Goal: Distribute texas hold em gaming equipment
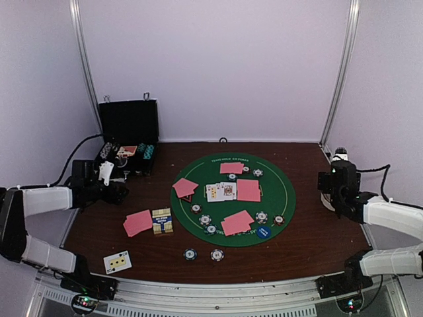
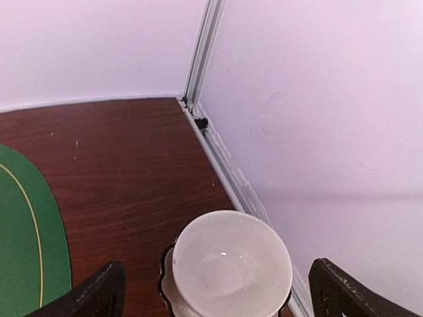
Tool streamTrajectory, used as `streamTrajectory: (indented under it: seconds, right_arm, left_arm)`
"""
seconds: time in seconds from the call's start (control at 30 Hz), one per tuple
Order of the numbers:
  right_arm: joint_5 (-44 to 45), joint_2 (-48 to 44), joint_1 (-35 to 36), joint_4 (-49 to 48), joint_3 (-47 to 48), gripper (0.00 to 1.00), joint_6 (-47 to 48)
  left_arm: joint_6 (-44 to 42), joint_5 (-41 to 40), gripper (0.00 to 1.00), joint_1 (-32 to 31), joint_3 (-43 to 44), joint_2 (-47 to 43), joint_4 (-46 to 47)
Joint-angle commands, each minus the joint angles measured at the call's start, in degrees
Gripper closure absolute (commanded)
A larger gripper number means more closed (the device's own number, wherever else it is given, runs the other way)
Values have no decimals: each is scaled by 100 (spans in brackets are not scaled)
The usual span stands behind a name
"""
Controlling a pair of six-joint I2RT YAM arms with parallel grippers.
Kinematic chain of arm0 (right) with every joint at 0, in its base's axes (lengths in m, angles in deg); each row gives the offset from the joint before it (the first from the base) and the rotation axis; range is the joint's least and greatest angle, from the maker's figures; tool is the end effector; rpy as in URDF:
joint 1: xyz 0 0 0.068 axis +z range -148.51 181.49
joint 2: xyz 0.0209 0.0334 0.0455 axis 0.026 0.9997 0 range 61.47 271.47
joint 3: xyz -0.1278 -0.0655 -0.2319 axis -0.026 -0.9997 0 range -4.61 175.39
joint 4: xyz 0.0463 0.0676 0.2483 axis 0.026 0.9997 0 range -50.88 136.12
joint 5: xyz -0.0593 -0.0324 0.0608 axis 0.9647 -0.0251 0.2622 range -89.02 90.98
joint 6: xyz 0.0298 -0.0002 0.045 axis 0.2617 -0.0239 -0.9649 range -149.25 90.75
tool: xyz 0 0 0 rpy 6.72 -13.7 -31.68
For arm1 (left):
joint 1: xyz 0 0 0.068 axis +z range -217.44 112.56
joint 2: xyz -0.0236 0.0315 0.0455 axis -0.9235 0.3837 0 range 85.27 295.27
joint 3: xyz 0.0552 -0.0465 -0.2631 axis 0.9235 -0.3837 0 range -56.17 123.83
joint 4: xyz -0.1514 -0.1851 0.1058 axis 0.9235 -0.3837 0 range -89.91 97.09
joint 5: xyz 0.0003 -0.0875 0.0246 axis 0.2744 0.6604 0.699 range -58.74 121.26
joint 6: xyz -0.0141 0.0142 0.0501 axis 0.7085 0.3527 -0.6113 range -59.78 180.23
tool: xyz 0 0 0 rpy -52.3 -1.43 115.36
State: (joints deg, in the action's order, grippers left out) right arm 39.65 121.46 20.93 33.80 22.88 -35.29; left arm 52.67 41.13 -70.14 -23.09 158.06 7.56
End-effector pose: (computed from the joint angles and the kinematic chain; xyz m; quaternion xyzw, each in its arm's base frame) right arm 0.2124 0.0513 0.2144 0.0774 0.8200 -0.1671 0.5420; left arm 0.2527 -0.0180 0.1863 0.1172 0.8932 -0.0596 0.4299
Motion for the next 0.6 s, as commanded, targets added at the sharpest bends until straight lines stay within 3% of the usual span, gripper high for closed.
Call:
streamTrajectory:
  seconds: [0.0, 0.33, 0.57]
  right_arm:
    - [325, -135, -183, -1565, -453, 1, 443]
    - [-87, 189, -770, -3214, -1293, 0, 480]
    - [-635, 1229, -977, -4541, -1346, 0, 521]
  left_arm:
    - [380, 308, 2, 98, -599, 119, 1988]
    - [350, 118, 2, 94, -1531, 732, 4550]
    - [371, -15, 2, 95, -1916, 1723, 6283]
